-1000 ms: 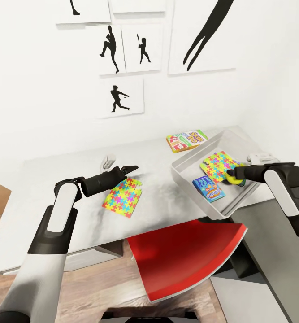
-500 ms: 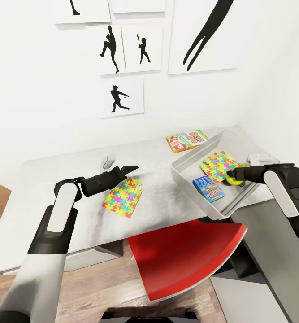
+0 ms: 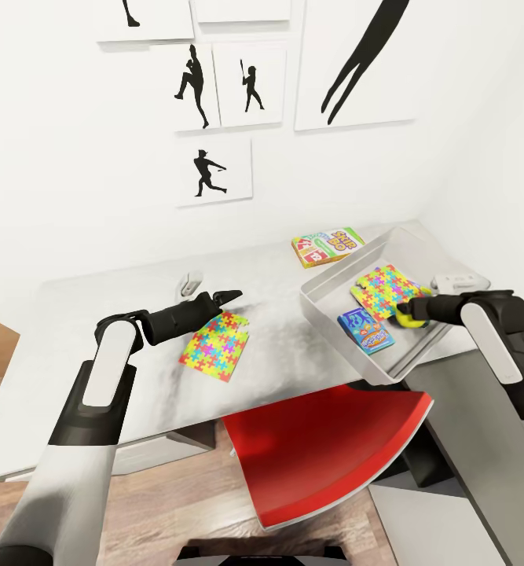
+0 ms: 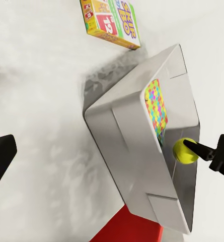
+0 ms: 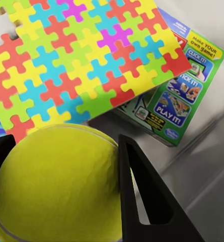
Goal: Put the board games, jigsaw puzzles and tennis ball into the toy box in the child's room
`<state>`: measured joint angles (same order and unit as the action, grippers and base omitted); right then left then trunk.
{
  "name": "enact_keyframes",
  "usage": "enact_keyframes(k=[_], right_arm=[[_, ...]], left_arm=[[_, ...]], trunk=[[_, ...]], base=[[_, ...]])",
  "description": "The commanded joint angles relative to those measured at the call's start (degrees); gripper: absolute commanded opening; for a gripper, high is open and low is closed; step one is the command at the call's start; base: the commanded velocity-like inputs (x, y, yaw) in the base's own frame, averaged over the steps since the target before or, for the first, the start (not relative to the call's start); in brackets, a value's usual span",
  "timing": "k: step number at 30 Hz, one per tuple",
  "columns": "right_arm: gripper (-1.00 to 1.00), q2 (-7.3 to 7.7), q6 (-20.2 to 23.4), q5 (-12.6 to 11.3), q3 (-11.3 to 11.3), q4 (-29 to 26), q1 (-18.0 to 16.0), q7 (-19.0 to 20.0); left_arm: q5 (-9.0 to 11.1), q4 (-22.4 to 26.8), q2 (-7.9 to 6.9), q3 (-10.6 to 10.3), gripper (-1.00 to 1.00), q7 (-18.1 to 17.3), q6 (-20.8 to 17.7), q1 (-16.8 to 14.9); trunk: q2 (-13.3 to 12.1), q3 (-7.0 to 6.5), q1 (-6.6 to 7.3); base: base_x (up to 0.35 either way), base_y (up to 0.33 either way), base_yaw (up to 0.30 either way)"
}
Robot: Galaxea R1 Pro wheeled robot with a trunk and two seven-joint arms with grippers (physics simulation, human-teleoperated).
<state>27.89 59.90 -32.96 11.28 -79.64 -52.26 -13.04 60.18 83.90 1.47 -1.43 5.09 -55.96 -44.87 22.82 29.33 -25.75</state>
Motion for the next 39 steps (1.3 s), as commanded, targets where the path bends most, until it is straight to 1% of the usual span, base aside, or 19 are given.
enact_keyframes(k=[1,13,19,29,39], right_arm=[[-1.0,0.06,0.1,-0.71,0.14,0.11,-0.04,-0.72],[-1.0,0.06,0.1,-0.51,0.21,2.59,0.04,-0.75],[-1.0,0.0,0.1,0.08,0.23,4.01,0.05,-0.65],[-1.0,-0.25,0.1,0.3,0.31,4.53,0.05,-0.59],[-1.0,-0.46,0.1,0.41,2.83,4.64,0.05,-0.58]], left_arm=[[0.55,0.04,0.02,0.03,1.0,0.53,-0.2,-0.04],[0.55,0.07,-0.04,0.02,1.0,0.54,-0.2,-0.04],[0.55,0.09,-0.06,0.03,1.0,0.54,-0.2,-0.04],[0.55,0.05,-0.07,0.06,1.0,0.54,-0.2,-0.04],[0.55,0.09,-0.07,0.04,1.0,0.54,-0.2,-0.04]], trunk=[[0.1,0.09,-0.03],[0.1,0.09,-0.03],[0.1,0.09,-0.03],[0.1,0.09,-0.03],[0.1,0.09,-0.03]], base=[[0.0,0.0,0.0],[0.0,0.0,0.0],[0.0,0.0,0.0],[0.0,0.0,0.0],[0.0,0.0,0.0]])
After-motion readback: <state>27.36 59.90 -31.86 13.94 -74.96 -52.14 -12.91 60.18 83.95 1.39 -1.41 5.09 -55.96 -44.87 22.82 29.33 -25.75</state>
